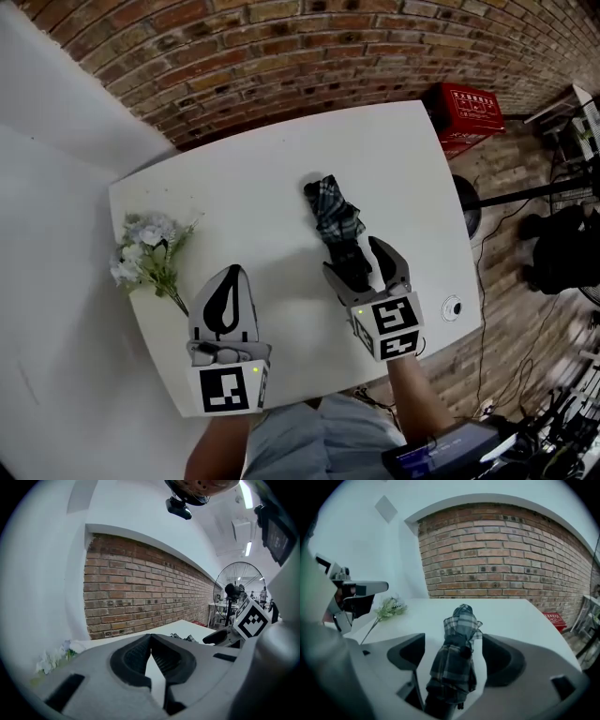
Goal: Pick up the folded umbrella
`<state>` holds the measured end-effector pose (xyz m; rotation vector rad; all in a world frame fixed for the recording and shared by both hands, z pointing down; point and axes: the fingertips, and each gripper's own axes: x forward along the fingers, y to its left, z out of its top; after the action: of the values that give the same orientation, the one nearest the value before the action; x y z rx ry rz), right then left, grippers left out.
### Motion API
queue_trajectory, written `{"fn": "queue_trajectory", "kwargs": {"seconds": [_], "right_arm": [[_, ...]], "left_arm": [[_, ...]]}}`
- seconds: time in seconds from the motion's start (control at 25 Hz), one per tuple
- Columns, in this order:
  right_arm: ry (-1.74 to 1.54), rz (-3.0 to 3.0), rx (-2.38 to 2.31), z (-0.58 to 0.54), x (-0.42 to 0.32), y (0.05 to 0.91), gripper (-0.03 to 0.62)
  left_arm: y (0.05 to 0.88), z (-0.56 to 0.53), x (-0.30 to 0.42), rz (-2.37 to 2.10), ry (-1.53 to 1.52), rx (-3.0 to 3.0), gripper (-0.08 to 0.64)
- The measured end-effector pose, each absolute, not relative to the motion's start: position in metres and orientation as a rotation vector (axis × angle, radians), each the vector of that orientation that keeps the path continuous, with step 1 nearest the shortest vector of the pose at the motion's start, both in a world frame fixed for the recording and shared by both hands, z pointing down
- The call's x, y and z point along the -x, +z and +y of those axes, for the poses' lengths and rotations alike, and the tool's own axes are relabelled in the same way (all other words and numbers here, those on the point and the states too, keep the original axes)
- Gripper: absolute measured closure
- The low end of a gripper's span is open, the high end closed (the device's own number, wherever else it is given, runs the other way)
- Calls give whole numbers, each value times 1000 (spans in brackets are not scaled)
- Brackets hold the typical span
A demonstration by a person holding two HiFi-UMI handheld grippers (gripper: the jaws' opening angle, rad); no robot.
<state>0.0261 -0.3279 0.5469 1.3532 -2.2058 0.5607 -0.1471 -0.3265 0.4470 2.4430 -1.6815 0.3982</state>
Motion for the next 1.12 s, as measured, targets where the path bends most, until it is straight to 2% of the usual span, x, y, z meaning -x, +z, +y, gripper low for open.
{"fn": "queue_trajectory", "kwargs": {"seconds": [0.56,1.12], "right_arm": [[700,-2033,-1230,-336,-27,597,204],[681,-1940,-1190,-334,-24,607,255]], "left_arm": [[479,-344,159,-1663,425,-2368,554],[482,-345,164,-1658,398,-2337,554]]}}
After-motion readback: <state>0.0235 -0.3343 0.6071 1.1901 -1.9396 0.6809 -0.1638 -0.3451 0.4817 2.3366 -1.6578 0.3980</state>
